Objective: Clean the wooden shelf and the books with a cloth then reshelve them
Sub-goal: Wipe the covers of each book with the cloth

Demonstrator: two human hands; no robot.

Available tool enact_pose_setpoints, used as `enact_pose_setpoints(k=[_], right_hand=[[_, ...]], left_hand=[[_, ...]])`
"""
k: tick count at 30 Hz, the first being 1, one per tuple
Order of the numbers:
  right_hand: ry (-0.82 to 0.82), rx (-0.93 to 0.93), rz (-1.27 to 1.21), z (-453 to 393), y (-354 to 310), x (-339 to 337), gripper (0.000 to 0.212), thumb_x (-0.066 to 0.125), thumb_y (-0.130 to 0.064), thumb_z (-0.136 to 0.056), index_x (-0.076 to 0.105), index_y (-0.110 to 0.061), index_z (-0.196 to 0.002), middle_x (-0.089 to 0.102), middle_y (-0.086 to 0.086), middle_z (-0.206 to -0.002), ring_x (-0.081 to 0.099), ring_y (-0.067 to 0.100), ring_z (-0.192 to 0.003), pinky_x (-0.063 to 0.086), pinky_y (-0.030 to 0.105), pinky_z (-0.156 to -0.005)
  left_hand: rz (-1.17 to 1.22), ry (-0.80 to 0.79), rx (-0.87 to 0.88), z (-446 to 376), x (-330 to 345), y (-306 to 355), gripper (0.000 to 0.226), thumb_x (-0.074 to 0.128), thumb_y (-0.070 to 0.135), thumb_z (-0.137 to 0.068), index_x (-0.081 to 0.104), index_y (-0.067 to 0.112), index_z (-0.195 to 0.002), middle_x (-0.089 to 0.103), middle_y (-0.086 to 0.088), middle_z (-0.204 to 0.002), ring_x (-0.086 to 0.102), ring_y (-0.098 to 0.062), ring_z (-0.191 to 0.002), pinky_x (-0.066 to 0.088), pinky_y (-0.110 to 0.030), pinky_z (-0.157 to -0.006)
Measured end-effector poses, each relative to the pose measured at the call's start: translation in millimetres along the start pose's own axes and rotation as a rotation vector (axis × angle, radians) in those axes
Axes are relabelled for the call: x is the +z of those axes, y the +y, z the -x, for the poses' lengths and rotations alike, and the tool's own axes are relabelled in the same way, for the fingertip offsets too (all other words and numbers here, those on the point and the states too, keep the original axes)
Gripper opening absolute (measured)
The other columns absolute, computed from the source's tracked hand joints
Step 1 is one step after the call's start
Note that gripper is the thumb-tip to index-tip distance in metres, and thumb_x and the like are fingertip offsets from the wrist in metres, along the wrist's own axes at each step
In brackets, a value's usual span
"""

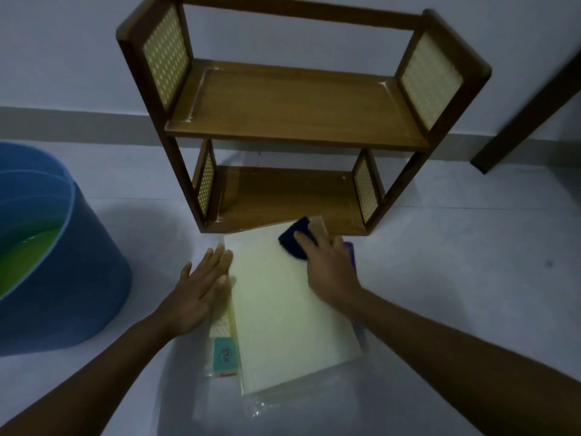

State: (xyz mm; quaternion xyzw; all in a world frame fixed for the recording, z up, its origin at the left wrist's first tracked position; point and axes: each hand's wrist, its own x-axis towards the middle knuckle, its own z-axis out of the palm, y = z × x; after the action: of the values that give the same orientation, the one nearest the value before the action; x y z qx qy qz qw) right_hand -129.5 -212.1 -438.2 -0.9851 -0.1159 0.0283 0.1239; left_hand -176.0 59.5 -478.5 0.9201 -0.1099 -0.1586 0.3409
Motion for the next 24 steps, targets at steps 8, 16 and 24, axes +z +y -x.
enact_pose_setpoints(k=[8, 16, 24], right_hand=[[-0.086, -0.602, 0.022, 98, 4, 13, 0.059, 0.05, -0.016, -0.082, 0.042, -0.035, -0.138, 0.041, 0.003, -0.15, 0.053, 0.028, -0.115, 0.046, 0.041, -0.093], [0.088, 0.197, -0.107, 62, 134, -1, 0.056, 0.062, -0.003, -0.084, 0.047, -0.012, -0.138, 0.046, 0.017, -0.143, 0.054, 0.044, -0.11, 0.051, 0.055, -0.088], [-0.186, 0.149, -0.092, 95, 136, 10, 0.064, 0.051, -0.045, -0.089, 0.031, -0.027, -0.147, 0.025, 0.01, -0.156, 0.038, 0.038, -0.13, 0.041, 0.052, -0.101]], left_hand=[[-0.153, -0.032, 0.023, -4, -4, 10, 0.086, -0.004, 0.082, -0.076, -0.006, 0.037, -0.149, -0.019, 0.016, -0.156, -0.018, -0.003, -0.144, -0.009, -0.044, -0.12], [-0.496, -0.152, 0.328, 43, -7, 35, 0.092, 0.04, 0.075, -0.083, -0.007, 0.036, -0.151, -0.022, 0.004, -0.159, -0.02, -0.017, -0.146, -0.008, -0.053, -0.118], [-0.729, -0.096, 0.664, 31, 37, 62, 0.093, 0.072, 0.046, -0.075, 0.022, 0.025, -0.152, 0.022, -0.015, -0.157, 0.016, -0.032, -0.147, 0.022, -0.062, -0.113]])
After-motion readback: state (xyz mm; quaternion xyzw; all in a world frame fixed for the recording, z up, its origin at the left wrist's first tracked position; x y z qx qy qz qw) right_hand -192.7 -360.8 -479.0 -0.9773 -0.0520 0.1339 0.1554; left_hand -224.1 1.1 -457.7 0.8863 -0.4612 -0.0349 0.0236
